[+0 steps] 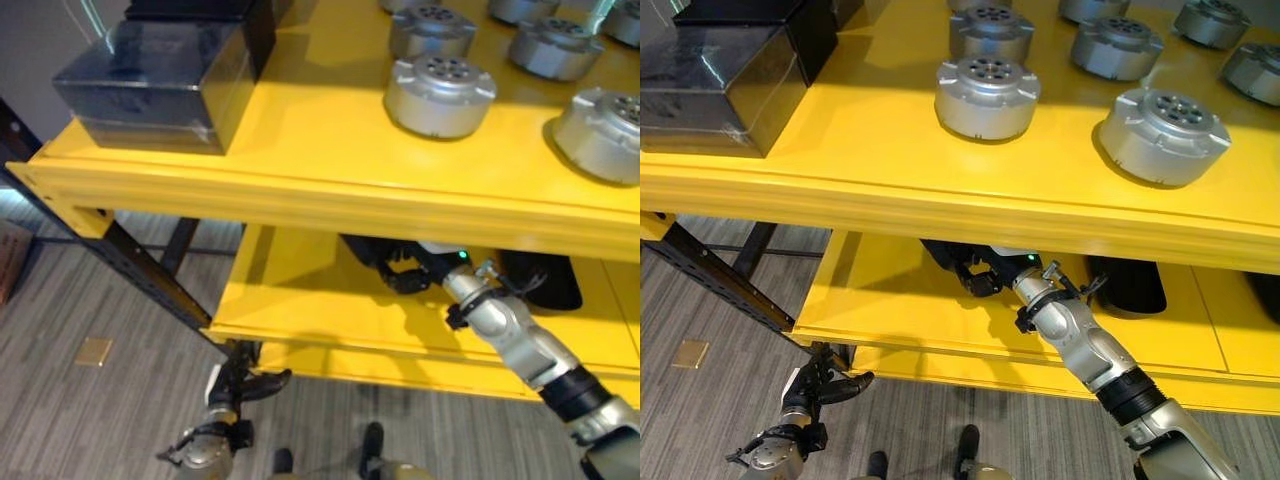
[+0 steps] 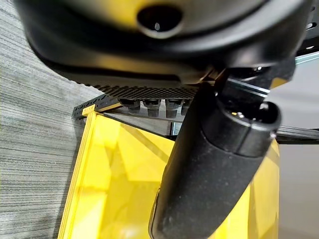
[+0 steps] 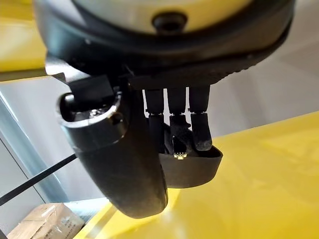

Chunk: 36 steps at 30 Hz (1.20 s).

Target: Move parts from the plastic box to the shelf.

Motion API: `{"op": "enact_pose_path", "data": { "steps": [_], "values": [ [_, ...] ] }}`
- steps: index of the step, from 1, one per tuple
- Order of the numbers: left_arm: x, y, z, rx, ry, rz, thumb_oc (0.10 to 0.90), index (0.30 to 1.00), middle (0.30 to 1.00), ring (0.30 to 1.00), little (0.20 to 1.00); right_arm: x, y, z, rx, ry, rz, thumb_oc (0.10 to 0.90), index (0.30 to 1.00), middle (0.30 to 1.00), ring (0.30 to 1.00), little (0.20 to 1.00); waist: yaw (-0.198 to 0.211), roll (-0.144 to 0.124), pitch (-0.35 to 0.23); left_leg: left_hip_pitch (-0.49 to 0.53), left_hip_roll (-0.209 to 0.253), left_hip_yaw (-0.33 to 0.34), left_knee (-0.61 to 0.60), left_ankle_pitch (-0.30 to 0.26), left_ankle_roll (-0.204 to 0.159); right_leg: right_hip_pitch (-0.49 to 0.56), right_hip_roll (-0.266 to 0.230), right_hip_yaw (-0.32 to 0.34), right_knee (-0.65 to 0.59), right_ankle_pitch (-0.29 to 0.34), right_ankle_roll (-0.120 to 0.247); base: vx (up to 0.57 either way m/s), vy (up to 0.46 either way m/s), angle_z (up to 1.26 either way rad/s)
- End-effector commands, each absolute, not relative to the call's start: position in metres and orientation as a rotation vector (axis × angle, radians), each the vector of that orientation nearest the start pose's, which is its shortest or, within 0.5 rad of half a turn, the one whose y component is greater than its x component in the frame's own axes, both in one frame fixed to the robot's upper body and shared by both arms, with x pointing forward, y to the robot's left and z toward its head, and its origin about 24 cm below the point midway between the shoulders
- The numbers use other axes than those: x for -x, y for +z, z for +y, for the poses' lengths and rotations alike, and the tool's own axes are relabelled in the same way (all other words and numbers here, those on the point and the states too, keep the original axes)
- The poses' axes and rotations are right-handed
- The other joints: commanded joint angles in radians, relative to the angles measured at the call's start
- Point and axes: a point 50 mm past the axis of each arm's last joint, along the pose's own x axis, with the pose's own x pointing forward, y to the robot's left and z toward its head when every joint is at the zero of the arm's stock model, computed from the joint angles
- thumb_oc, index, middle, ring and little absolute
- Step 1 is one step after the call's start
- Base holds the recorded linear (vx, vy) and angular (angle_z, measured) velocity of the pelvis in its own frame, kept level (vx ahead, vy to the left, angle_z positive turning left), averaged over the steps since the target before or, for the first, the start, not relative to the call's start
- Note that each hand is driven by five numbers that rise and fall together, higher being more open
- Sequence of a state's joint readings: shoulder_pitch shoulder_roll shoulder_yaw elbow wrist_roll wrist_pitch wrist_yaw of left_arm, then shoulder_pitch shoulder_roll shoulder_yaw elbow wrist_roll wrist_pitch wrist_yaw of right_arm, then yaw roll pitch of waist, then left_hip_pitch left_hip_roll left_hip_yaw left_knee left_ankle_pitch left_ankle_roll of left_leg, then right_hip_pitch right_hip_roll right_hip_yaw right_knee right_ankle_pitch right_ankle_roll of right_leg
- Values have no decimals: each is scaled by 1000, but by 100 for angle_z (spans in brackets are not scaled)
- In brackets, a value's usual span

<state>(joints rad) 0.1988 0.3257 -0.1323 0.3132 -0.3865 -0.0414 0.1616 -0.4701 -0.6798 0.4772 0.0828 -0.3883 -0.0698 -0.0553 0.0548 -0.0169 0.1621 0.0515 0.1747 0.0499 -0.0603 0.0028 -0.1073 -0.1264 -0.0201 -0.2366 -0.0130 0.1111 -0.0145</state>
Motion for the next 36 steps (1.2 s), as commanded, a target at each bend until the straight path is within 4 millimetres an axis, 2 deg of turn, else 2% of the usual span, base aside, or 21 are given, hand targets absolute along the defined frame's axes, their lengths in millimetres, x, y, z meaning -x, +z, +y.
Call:
{"op": "enact_pose_path", "data": {
  "steps": [1, 9, 14, 16, 19, 23, 26, 30, 32, 33, 34, 35, 36],
  "values": [
    [-206, -24, 215, -3, 134, 261, 900, 1000, 1000, 1000, 1000, -306, 188, -134, 996, 242, -715, 400, 300, 300, 300, 300, -4, -3, -119, 45, 34, 17, 35, 79, -13, 20, -79, -9, 80, -63, 99, 0, 0, 0],
    [-206, -23, 212, -11, 115, 261, 900, 1000, 1000, 1000, 1000, -306, 185, -134, 986, 232, -705, 400, 300, 300, 300, 300, -11, 1, -123, 58, 41, 34, -5, 75, -19, 28, -76, -9, 58, -50, 104, -3, 4, 0],
    [-208, -21, 213, -22, 110, 247, 900, 1000, 1000, 1000, 1000, -308, 186, -129, 971, 240, -708, 400, 300, 300, 300, 300, -8, -5, -115, 61, 25, 37, -18, 52, -7, 19, -85, 5, 50, -29, 117, -26, 51, -4],
    [-208, -20, 214, -25, 114, 242, 900, 1000, 1000, 1000, 1000, -309, 185, -128, 969, 242, -705, 400, 300, 300, 300, 300, -4, -8, -110, 56, 13, 40, -11, 31, 1, 13, -94, 14, 49, -20, 124, -29, 79, -8],
    [-209, -18, 216, -22, 125, 229, 900, 1000, 1000, 1000, 1000, -312, 185, -123, 960, 257, -704, 400, 300, 300, 300, 300, 15, -13, -90, 27, -26, 5, 47, -18, 23, -5, -111, 39, 58, -4, 134, -41, 95, -15],
    [-208, -17, 220, -27, 140, 227, 900, 1000, 1000, 1000, 1000, -312, 183, -120, 960, 261, -697, 400, 300, 300, 300, 300, 27, -19, -73, 9, -68, 12, 98, -81, 52, -18, -147, 57, 77, 12, 156, -34, 158, -12],
    [-209, -16, 223, -55, 137, 224, 900, 1000, 1000, 1000, 1000, -312, 180, -118, 954, 270, -685, 400, 300, 300, 300, 300, 31, -16, -62, 1, -104, 12, 115, -103, 77, -34, -176, 72, 107, 26, 178, -47, 202, -20],
    [-216, -10, 221, -81, 114, 199, 900, 1000, 1000, 1000, 1000, -312, 178, -116, 950, 269, -679, 400, 300, 300, 300, 300, 8, -10, -38, -10, -140, 7, 122, -109, 106, -83, -206, 134, 175, 74, 210, -82, 166, 2],
    [-224, -4, 220, -84, 103, 171, 900, 1000, 1000, 1000, 1000, -312, 179, -112, 950, 272, -687, 400, 300, 300, 300, 300, -10, -3, -27, -32, -145, -10, 138, -103, 114, -101, -184, 253, 212, 68, 220, -103, 42, 4],
    [-227, -1, 220, -85, 101, 157, 900, 1000, 1000, 1000, 1000, -313, 179, -110, 947, 274, -690, 400, 300, 300, 300, 300, -4, 1, -26, -43, -142, -13, 147, -103, 112, -97, -191, 284, 215, 49, 216, -94, -104, 23],
    [-230, 3, 222, -82, 115, 140, 900, 1000, 1000, 1000, 1000, -314, 180, -106, 942, 272, -698, 400, 300, 300, 300, 300, 12, 5, -30, -57, -128, -13, 162, -104, 105, -76, -243, 269, 207, 38, 195, -78, -194, 39],
    [-232, 4, 222, -75, 124, 136, 900, 1000, 1000, 1000, 1000, -315, 181, -102, 941, 277, -704, 400, 300, 300, 300, 300, 22, 4, -31, -68, -118, -18, 174, -104, 99, -56, -282, 252, 199, 54, 189, -70, -302, 31],
    [-232, 4, 222, -76, 129, 136, 900, 1000, 1000, 1000, 1000, -315, 181, -104, 937, 265, -708, 400, 300, 300, 300, 300, 27, -4, -33, -84, -111, -29, 191, -103, 91, -34, -307, 265, 193, 77, 194, -31, -309, 19]
  ]
}}
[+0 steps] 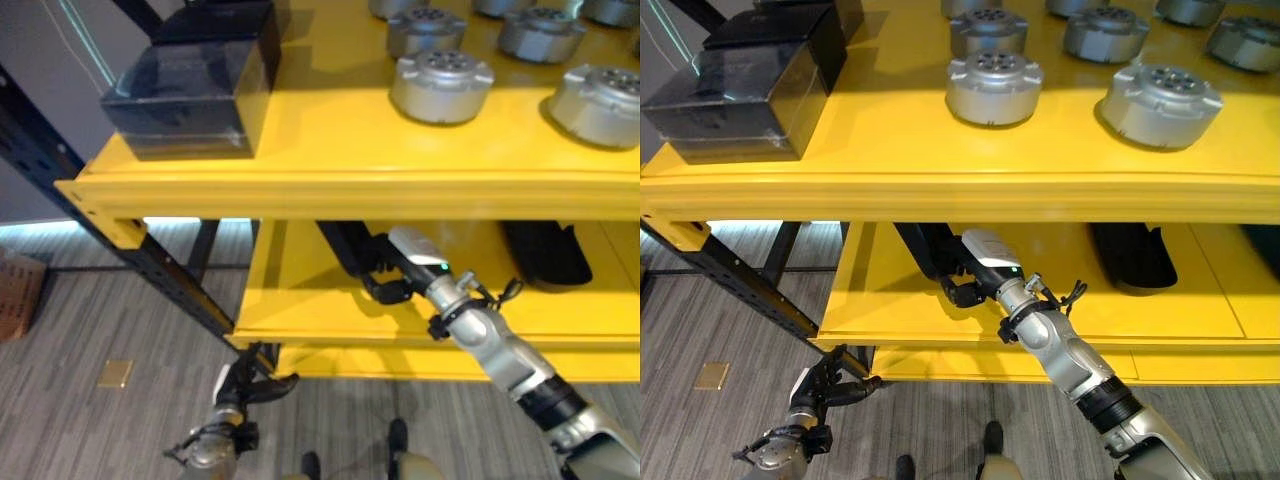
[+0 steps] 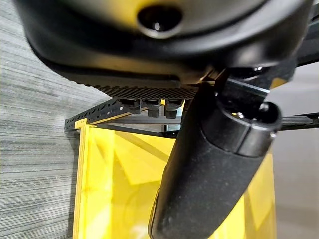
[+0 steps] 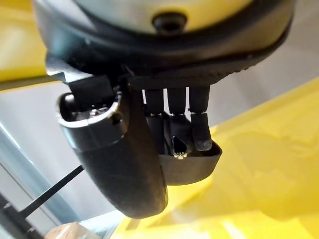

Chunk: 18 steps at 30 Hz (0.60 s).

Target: Move parts from the plastic box to the shelf.

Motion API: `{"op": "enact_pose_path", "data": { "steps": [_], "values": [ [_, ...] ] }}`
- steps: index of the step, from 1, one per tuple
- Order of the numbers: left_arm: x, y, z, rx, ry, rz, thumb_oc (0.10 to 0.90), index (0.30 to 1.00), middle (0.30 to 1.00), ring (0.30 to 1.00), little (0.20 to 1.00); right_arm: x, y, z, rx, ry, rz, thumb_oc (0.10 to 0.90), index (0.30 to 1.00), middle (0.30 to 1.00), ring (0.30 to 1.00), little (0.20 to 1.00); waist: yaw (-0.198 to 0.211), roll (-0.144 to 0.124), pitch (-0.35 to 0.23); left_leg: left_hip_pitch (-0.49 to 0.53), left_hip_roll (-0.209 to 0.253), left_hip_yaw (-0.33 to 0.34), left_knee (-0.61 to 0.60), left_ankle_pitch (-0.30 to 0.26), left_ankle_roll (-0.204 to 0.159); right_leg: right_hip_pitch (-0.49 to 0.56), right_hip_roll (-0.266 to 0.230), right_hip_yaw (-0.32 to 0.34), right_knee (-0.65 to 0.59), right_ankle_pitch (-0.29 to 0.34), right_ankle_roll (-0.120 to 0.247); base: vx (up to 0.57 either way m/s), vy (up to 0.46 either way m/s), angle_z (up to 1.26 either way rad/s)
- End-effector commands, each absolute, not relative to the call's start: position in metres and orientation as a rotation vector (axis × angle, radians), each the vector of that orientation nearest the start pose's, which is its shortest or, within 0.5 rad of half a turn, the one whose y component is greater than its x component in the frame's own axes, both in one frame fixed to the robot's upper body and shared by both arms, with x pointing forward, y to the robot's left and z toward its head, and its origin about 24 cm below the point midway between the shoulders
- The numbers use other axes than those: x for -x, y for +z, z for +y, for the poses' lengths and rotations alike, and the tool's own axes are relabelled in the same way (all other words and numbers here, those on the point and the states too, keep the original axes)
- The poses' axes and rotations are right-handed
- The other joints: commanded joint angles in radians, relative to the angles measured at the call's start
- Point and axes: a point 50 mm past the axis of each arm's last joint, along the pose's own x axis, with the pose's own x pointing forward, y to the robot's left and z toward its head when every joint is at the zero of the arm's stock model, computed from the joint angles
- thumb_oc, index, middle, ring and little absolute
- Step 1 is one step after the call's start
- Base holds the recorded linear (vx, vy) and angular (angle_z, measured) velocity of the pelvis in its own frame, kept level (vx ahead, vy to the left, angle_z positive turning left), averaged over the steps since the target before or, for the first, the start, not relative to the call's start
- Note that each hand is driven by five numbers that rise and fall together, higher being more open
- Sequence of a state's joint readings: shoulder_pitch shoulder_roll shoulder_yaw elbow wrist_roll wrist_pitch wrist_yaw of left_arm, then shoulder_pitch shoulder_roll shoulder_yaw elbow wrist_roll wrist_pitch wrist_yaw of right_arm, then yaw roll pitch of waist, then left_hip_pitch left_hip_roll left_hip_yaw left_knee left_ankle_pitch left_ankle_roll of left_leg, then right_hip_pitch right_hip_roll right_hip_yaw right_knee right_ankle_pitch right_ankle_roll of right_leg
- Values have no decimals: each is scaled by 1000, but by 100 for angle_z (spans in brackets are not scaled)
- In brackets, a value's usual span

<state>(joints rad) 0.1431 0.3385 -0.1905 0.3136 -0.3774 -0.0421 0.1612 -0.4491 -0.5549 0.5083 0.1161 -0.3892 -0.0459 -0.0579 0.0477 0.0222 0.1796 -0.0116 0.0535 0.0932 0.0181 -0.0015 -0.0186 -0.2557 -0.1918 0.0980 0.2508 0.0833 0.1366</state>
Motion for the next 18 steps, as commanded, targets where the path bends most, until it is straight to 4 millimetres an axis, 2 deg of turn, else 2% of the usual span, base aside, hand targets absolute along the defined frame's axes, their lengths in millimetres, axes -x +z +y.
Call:
{"op": "enact_pose_path", "data": {
  "steps": [1, 2, 3, 4, 5, 6, 7, 9, 10, 18],
  "values": [
    [-231, 1, 223, -60, 138, 147, 900, 1000, 1000, 1000, 1000, -314, 183, -104, 935, 269, -713, 400, 300, 300, 300, 300, 31, -58, -54, -22, 17, -79, 121, -101, -7, 116, -121, -64, -99, 73, 41, -9, -226, 11],
    [-231, 1, 223, -61, 138, 148, 900, 1000, 1000, 1000, 1000, -314, 182, -105, 934, 269, -712, 400, 300, 300, 300, 300, 29, -57, -53, -21, 18, -81, 121, -102, -8, 120, -121, -68, -100, 72, 41, 62, -389, 22],
    [-227, -1, 227, -59, 154, 164, 900, 1000, 1000, 1000, 1000, -315, 176, -104, 935, 289, -689, 400, 300, 300, 300, 300, 46, -81, -79, -14, 64, -71, 105, -88, -48, 139, -103, -132, -138, 4, 61, 59, -418, 23],
    [-225, -3, 228, -52, 160, 172, 900, 1000, 1000, 1000, 1000, -314, 175, -104, 928, 298, -685, 400, 300, 300, 300, 300, 44, -84, -83, -8, 89, -76, 95, -71, -60, 142, -84, -140, -140, -6, 56, 13, -631, -2],
    [-222, -7, 230, -33, 167, 188, 900, 1000, 1000, 1000, 1000, -315, 175, -104, 911, 304, -682, 400, 300, 300, 300, 300, 39, -79, -89, -7, 141, -82, 50, -17, -84, 138, -51, -163, -148, -10, 46, -41, -413, -29],
    [-221, -8, 228, -31, 159, 192, 900, 1000, 1000, 1000, 1000, -314, 174, -105, 908, 305, -679, 400, 300, 300, 300, 300, 34, -74, -91, -3, 159, -82, 29, 1, -90, 143, -38, -172, -155, -14, 42, -78, -443, -49],
    [-219, -10, 226, -40, 135, 204, 900, 1000, 1000, 1000, 1000, -314, 174, -107, 904, 301, -679, 400, 300, 300, 300, 300, 24, -62, -92, 0, 196, -81, -15, 55, -112, 153, -12, -191, -173, -26, 33, -34, -231, -36],
    [-218, -11, 225, -41, 127, 206, 900, 1000, 1000, 1000, 1000, -314, 174, -108, 906, 297, -676, 400, 300, 300, 300, 300, 18, -55, -93, 3, 208, -79, -34, 70, -117, 157, -2, -197, -182, -27, 29, -31, -167, -13],
    [-217, -13, 223, -39, 113, 214, 900, 1000, 1000, 1000, 1000, -313, 176, -111, 912, 285, -688, 400, 300, 300, 300, 300, 6, -32, -97, 8, 223, -68, -58, 103, -130, 162, 10, -202, -203, -23, 28, -20, -144, -9],
    [-212, -16, 220, -50, 101, 226, 900, 1000, 1000, 1000, 1000, -311, 180, -115, 932, 251, -707, 400, 300, 300, 300, 300, -14, 14, -96, 22, 206, -38, -68, 92, -126, 140, -16, -176, -197, -7, 35, 2, -2, -9]
  ]
}}
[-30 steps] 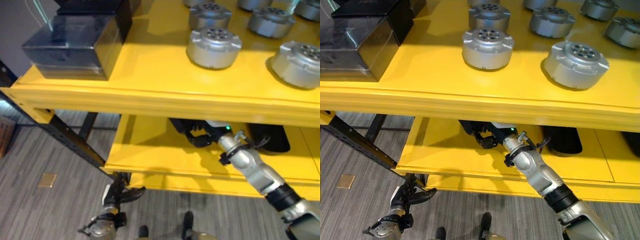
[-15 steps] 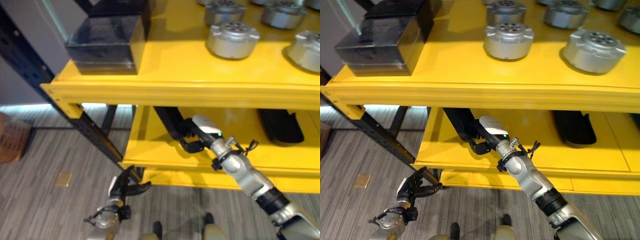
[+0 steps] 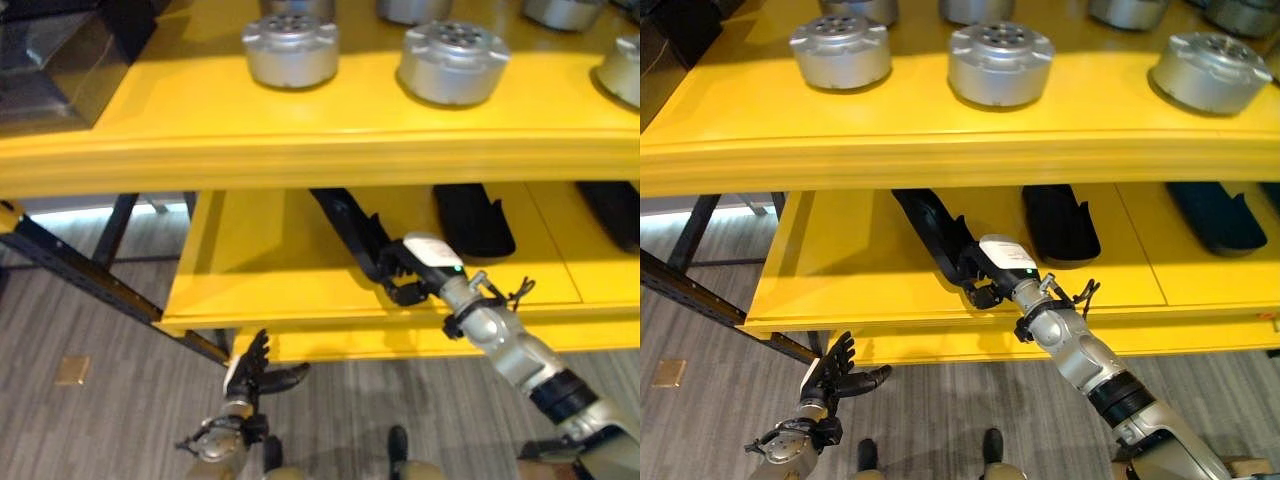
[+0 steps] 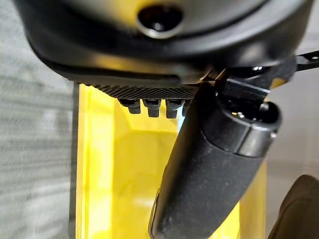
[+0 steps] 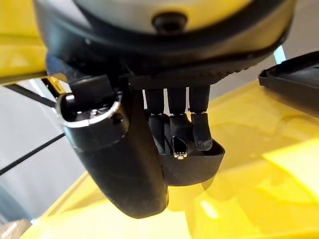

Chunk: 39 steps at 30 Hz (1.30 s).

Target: Move parts from the plastic box to the shelf.

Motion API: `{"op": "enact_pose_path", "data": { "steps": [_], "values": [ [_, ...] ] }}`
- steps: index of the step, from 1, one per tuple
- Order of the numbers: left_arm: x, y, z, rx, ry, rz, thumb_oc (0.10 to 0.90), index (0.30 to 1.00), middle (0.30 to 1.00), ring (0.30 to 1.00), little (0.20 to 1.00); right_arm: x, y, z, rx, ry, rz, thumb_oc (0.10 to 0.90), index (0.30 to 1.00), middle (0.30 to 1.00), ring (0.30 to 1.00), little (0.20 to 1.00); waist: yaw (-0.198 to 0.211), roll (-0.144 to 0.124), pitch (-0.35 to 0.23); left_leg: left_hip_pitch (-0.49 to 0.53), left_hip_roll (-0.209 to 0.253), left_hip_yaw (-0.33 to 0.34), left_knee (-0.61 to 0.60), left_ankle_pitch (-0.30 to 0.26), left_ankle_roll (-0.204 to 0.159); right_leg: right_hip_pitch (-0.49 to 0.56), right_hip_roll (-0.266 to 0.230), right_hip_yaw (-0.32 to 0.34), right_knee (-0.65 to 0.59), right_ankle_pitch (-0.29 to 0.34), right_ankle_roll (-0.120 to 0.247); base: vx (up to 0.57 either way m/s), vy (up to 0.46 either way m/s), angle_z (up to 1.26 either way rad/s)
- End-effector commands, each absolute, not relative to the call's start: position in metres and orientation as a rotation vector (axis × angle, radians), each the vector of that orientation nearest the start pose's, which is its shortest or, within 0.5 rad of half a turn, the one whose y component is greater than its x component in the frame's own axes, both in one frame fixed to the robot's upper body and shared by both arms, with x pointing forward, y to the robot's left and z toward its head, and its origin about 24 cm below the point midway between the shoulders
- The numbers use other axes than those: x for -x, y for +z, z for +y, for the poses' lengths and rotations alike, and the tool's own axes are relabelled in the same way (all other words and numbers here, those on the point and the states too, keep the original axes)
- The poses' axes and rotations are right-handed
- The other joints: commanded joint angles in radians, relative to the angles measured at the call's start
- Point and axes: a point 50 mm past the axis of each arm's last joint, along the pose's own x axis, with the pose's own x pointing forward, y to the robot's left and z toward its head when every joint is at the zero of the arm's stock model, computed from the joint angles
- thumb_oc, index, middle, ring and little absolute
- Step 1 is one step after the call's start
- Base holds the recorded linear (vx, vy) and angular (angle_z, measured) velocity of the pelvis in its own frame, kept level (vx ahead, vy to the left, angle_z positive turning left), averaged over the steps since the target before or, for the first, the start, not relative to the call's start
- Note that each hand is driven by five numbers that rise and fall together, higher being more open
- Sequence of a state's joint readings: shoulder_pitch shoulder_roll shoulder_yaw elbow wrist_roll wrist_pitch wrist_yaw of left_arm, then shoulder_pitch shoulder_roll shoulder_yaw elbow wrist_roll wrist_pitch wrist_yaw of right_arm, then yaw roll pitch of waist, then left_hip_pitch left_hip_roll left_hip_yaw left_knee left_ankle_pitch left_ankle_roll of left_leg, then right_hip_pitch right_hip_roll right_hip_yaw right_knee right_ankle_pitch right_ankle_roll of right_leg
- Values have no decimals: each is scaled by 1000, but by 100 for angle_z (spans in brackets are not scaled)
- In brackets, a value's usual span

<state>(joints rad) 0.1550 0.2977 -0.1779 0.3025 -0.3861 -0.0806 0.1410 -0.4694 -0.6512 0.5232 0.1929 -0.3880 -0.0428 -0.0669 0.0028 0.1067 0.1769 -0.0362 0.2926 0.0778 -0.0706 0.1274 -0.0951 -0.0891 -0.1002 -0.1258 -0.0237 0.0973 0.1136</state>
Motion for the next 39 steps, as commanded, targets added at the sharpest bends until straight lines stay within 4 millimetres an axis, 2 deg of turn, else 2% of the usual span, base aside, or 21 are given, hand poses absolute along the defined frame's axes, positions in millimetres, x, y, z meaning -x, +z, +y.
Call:
{"op": "enact_pose_path", "data": {
  "steps": [1, 7, 12, 14, 19, 22, 28, 34, 39],
  "values": [
    [-212, -16, 220, -50, 101, 226, 900, 1000, 1000, 1000, 1000, -311, 179, -115, 932, 251, -706, 400, 300, 300, 300, 300, 31, -70, -95, 52, -33, -21, 18, -44, -50, -22, -108, 47, 78, -29, 60, -11, 42, 0],
    [-213, -15, 217, -57, 86, 218, 900, 1000, 1000, 1000, 1000, -315, 189, -118, 972, 209, -731, 400, 300, 300, 300, 300, 25, -49, -70, 44, -55, -8, 28, -66, -44, -52, -134, 60, 100, -23, 66, -31, 39, 3],
    [-215, -12, 215, -54, 68, 204, 900, 1000, 1000, 1000, 1000, -325, 205, -114, 1013, 179, -770, 400, 300, 300, 300, 300, 28, -28, -29, 16, -75, -4, 45, -72, -42, -91, -154, 71, 120, -16, 74, -91, 50, 0],
    [-218, -7, 213, -54, 40, 182, 900, 1000, 1000, 1000, 1000, -335, 221, -114, 1049, 136, -787, 400, 300, 300, 300, 300, 33, -19, 9, -26, -84, -3, 85, -78, -44, -125, -169, 74, 145, -12, 77, -153, 50, -7],
    [-226, 3, 214, -57, 32, 138, 900, 1000, 1000, 1000, 1000, -349, 244, -117, 1078, 51, -802, 400, 300, 300, 300, 300, 44, -14, 70, -103, -101, -15, 169, -98, -40, -202, -183, 92, 221, -14, 79, -128, 37, 3],
    [-230, 9, 216, -63, 32, 115, 900, 1000, 1000, 1000, 1000, -356, 258, -122, 1083, -6, -805, 400, 300, 300, 300, 300, 52, -17, 103, -148, -111, -22, 217, -114, -37, -249, -189, 103, 262, -16, 80, -116, 31, 8],
    [-240, 19, 215, -72, 26, 75, 900, 1000, 1000, 1000, 1000, -372, 272, -138, 1086, -104, -742, 400, 300, 300, 300, 300, 65, -31, 157, -238, -137, -51, 303, -139, -36, -311, -214, 105, 335, -28, 81, -79, 20, 13],
    [-243, 25, 218, -76, 40, 50, 900, 1000, 1000, 1000, 1000, -381, 290, -146, 1131, -171, -721, 400, 300, 300, 300, 300, 81, -50, 206, -304, -145, -63, 360, -152, -30, -360, -216, 102, 359, -20, 79, -38, 25, 17],
    [-248, 31, 224, -72, 83, 25, 900, 1000, 1000, 1000, 1000, -397, 289, -146, 1135, -204, -626, 400, 300, 300, 300, 300, 96, -77, 240, -349, -151, -69, 404, -171, -20, -393, -216, 109, 373, -14, 76, -13, 34, 1]
  ]
}}
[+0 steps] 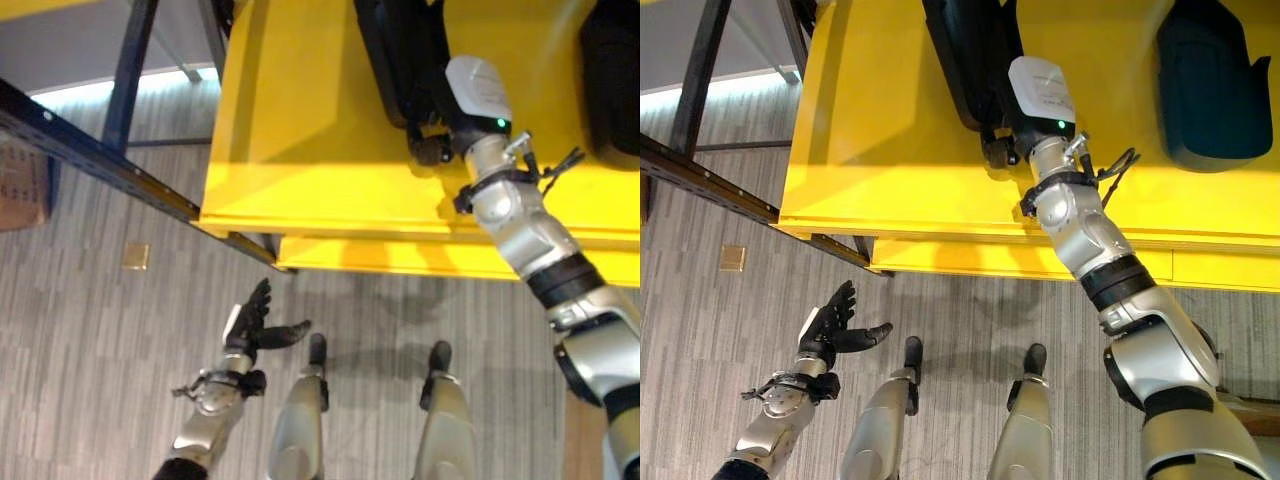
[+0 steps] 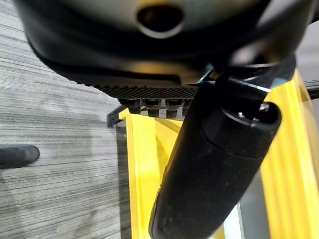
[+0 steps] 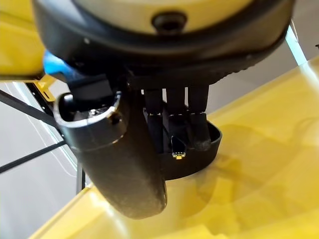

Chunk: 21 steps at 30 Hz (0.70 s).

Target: Move parts from the plastic box to the shelf.

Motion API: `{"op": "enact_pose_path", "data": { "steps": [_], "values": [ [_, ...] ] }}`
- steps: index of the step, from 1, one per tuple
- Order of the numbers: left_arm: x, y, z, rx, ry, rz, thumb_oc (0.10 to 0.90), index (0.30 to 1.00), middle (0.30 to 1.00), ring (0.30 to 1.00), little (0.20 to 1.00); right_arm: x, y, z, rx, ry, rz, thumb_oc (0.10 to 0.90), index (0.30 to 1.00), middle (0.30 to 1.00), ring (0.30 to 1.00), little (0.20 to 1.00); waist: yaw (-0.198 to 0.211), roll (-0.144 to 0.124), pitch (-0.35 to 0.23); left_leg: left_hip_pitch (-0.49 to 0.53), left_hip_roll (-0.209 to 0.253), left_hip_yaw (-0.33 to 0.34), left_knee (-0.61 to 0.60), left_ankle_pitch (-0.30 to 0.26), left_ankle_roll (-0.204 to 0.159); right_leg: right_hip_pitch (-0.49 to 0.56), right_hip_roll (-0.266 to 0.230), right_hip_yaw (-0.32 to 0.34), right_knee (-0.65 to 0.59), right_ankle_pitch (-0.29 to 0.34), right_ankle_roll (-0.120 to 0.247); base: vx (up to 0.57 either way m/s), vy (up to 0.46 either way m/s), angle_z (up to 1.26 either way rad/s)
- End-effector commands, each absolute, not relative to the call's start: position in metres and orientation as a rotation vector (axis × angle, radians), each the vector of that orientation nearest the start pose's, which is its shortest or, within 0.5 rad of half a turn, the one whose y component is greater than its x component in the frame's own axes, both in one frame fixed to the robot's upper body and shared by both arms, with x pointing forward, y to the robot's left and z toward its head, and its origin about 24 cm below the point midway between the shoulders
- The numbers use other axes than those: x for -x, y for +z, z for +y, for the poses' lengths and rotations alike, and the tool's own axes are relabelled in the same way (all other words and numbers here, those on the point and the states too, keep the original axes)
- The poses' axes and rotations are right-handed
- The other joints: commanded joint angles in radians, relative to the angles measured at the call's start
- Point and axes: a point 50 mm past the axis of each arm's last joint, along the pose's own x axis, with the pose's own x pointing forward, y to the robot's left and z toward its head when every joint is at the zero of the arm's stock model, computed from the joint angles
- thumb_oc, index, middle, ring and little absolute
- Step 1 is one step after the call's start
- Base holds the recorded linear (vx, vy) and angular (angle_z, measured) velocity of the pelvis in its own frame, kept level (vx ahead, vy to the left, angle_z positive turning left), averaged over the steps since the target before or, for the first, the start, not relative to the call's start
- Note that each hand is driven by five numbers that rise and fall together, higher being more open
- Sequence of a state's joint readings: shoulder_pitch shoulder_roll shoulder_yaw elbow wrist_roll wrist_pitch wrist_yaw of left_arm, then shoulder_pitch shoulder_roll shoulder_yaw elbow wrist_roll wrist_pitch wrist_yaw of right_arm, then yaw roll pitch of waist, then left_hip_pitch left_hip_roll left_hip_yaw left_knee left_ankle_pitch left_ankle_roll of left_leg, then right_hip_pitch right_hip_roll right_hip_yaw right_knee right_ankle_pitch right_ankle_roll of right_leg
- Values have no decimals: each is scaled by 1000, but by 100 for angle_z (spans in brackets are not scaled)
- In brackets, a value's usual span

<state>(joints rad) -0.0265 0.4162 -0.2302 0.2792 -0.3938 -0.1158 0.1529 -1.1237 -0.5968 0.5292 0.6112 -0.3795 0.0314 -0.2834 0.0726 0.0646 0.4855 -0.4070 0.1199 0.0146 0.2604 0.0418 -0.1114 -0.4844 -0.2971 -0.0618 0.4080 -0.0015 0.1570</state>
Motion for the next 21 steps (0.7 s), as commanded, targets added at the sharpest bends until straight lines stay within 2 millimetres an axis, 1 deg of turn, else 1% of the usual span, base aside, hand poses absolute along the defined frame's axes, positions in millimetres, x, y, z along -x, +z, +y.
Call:
{"op": "enact_pose_path", "data": {
  "steps": [1, 5, 7, 10, 12, 14, 21],
  "values": [
    [-249, 32, 225, -72, 91, 23, 900, 1000, 1000, 1000, 1000, -399, 288, -147, 1130, -208, -607, 400, 300, 300, 300, 300, 28, -39, -64, 16, 20, -6, 79, -89, -3, 0, -20, 46, -59, 87, 33, 1, 39, 3],
    [-252, 37, 226, -73, 98, -1, 900, 1000, 1000, 1000, 1000, -407, 284, -147, 1160, -213, -550, 400, 300, 300, 300, 300, 38, -51, -54, -2, 16, -6, 97, -96, 0, -8, -19, 45, -64, 94, 33, 4, 25, 5],
    [-255, 40, 227, -79, 102, -14, 900, 1000, 1000, 1000, 1000, -418, 268, -148, 1236, -211, -435, 400, 300, 300, 300, 300, 49, -66, -42, -14, 12, -6, 110, -104, 5, -11, -16, 48, -74, 101, 32, 7, 43, -1],
    [-256, 41, 227, -81, 107, -18, 900, 1000, 1000, 1000, 1000, -420, 263, -150, 1232, -218, -403, 400, 300, 300, 300, 300, 51, -71, -40, -17, 10, -8, 114, -107, 7, -10, -17, 48, -79, 104, 31, 4, 9, -2],
    [-259, 43, 226, -81, 114, -26, 900, 1000, 1000, 1000, 1000, -423, 253, -151, 1238, -219, -356, 400, 300, 300, 300, 300, 53, -77, -36, -20, 7, -8, 118, -111, 9, -5, -17, 45, -88, 109, 31, 3, 16, -2],
    [-263, 48, 224, -83, 105, -45, 900, 1000, 1000, 1000, 1000, -425, 238, -153, 1283, -201, -293, 400, 300, 300, 300, 300, 56, -84, -33, -15, 5, -7, 117, -114, 11, 6, -17, 40, -101, 114, 30, 5, 15, -2],
    [-268, 49, 220, -92, 89, -45, 900, 1000, 1000, 1000, 1000, -427, 204, -155, 1187, -163, -156, 400, 300, 300, 300, 300, 62, -100, -39, 6, 8, -6, 111, -119, 14, 40, -9, 37, -136, 129, 32, 5, 7, -3]
  ]
}}
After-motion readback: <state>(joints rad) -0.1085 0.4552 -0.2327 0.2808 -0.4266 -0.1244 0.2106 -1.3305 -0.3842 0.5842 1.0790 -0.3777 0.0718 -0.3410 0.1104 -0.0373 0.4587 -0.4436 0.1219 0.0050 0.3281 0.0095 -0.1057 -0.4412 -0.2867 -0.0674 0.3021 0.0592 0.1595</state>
